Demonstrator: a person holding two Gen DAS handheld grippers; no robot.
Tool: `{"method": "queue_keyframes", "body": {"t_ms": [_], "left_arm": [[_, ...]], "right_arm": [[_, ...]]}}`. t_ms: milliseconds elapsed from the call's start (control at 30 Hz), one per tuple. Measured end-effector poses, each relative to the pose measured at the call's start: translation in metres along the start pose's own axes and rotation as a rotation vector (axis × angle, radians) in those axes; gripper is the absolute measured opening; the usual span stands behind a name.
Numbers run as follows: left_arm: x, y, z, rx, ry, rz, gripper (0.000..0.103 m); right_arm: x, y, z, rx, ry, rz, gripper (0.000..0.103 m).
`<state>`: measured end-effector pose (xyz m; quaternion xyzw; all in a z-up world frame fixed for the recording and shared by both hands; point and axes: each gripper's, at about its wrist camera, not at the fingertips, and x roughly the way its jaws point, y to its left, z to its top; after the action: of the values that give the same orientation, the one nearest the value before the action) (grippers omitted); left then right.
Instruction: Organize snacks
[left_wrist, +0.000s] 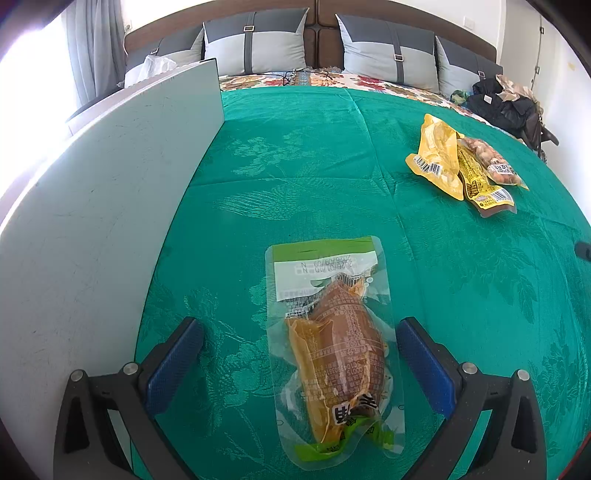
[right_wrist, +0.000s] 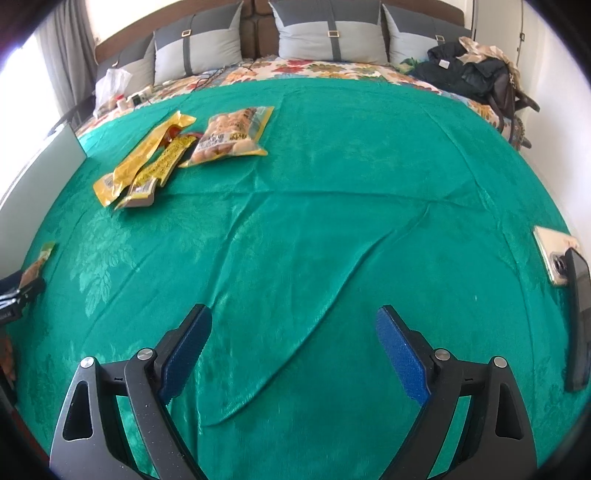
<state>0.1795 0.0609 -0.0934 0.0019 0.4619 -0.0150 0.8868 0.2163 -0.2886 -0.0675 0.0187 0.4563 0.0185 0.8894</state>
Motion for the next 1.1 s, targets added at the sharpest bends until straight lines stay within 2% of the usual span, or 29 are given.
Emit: {"method": "queue_keyframes", "body": {"t_ms": [100, 200, 267, 367, 400, 467, 500, 600, 700, 800, 867, 967, 1000, 1033, 1100], "left_arm": [[0.0, 0.0, 0.0, 0.0, 0.0, 0.0, 0.103], [0.0, 0.0, 0.0, 0.0, 0.0, 0.0, 0.103], [0.0, 0.0, 0.0, 0.0, 0.0, 0.0, 0.103], [0.0, 0.0, 0.0, -0.001, 0.0, 0.0, 0.103], [0.0, 0.0, 0.0, 0.0, 0.0, 0.0, 0.103], [0.0, 0.0, 0.0, -0.001, 0.0, 0.0, 0.103], [0.0, 0.0, 0.0, -0.001, -0.001, 0.0, 0.103], [0.001, 0.0, 0.0, 0.0, 0.0, 0.0, 0.103], [0.001, 0.0, 0.0, 0.0, -0.001, 0.001, 0.103], [0.001, 0.0, 0.0, 0.0, -0.001, 0.001, 0.103], [0.001, 0.0, 0.0, 0.0, -0.001, 0.001, 0.103], [0.001, 0.0, 0.0, 0.0, -0.001, 0.001, 0.103], [0.001, 0.0, 0.0, 0.0, -0.001, 0.001, 0.103], [0.001, 0.0, 0.001, 0.0, -0.001, 0.001, 0.103], [0.001, 0.0, 0.001, 0.0, 0.0, 0.001, 0.103]], "right_arm": [[0.017, 0.015, 0.056, -0.002, -0.011, 0.035, 0.092], [0.05, 0.044, 0.104, -0.058, 0.023, 0.028, 0.092], [0.076, 0.06, 0.126, -0.075, 0.06, 0.011, 0.091], [0.119, 0.071, 0.138, -0.094, 0.155, -0.053, 0.091], [0.13, 0.07, 0.137, -0.088, 0.191, -0.062, 0.087], [0.126, 0.061, 0.137, -0.033, 0.144, -0.053, 0.068], [0.124, 0.057, 0.134, -0.021, 0.147, -0.046, 0.064], [0.111, 0.051, 0.125, -0.074, 0.182, -0.026, 0.063], [0.083, 0.031, 0.106, -0.018, 0.201, 0.037, 0.059], [0.038, 0.021, 0.066, 0.013, 0.179, 0.077, 0.058], [0.012, 0.025, 0.025, -0.009, 0.145, 0.063, 0.059], [-0.004, 0.034, -0.035, -0.065, 0.085, 0.011, 0.071], [-0.01, 0.039, -0.05, -0.113, 0.011, -0.011, 0.076], [-0.015, 0.045, -0.061, -0.158, -0.051, -0.044, 0.083], [-0.017, 0.043, -0.065, -0.15, -0.044, -0.055, 0.088]]}}
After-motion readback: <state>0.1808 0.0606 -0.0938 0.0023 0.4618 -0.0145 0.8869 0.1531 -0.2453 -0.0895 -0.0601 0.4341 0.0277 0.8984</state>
